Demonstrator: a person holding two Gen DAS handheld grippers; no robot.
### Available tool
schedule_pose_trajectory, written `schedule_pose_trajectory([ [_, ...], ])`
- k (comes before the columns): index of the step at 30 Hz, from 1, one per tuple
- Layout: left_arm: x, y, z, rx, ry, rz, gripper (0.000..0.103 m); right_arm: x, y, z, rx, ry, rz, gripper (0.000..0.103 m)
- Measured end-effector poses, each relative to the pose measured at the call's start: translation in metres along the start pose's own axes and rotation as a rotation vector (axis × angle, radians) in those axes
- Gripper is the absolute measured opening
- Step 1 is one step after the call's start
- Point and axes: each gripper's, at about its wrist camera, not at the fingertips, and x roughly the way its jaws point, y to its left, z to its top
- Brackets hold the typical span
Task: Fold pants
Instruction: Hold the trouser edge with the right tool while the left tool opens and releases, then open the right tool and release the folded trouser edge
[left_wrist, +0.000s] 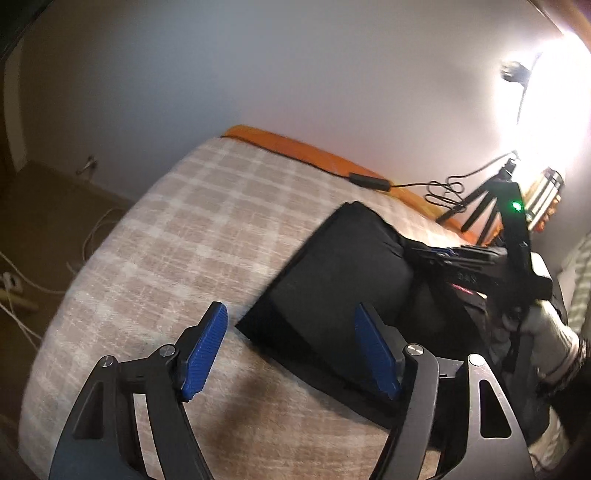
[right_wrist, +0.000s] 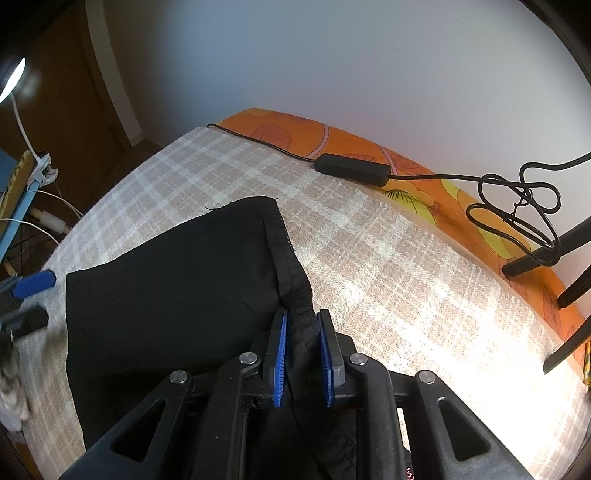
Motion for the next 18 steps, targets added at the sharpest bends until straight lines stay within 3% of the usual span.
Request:
schedule_pose_trajectory([
  [4, 0.027, 0.001, 0.001, -0.026, 0.118, 0.010, 0.072, 0.001, 0.001, 0.000, 0.001, 0.002, -0.002, 0.017],
  [9, 0.027, -0.007, -0.006, -0.006, 0.067, 0.001, 0.072, 0.000, 0.003, 0.001, -0.016, 0.004, 0.001, 0.019],
  [11, 0.026, -0.006, -0.008, 0.002, 0.044, 0.025, 0.064, -0.001, 0.008, 0.001, -0.039, -0.002, -0.005, 0.015],
  [13, 0.021, -0.003, -0.008, -0.009, 0.032, 0.036, 0.064, -0.003, 0.015, 0.002, -0.060, -0.011, 0.025, 0.013],
  [15, 0.018, 0.000, -0.009, -0.026, 0.020, 0.033, 0.064, -0.004, 0.023, 0.002, -0.097, -0.002, -0.004, 0.014],
  [17, 0.009, 0.008, -0.010, -0.063, 0.003, 0.015, 0.064, -0.009, 0.033, 0.004, -0.146, -0.022, -0.055, 0.025],
  [18, 0.005, 0.013, -0.010, -0.080, -0.003, 0.010, 0.064, -0.013, 0.037, 0.004, -0.164, -0.035, -0.047, 0.040],
])
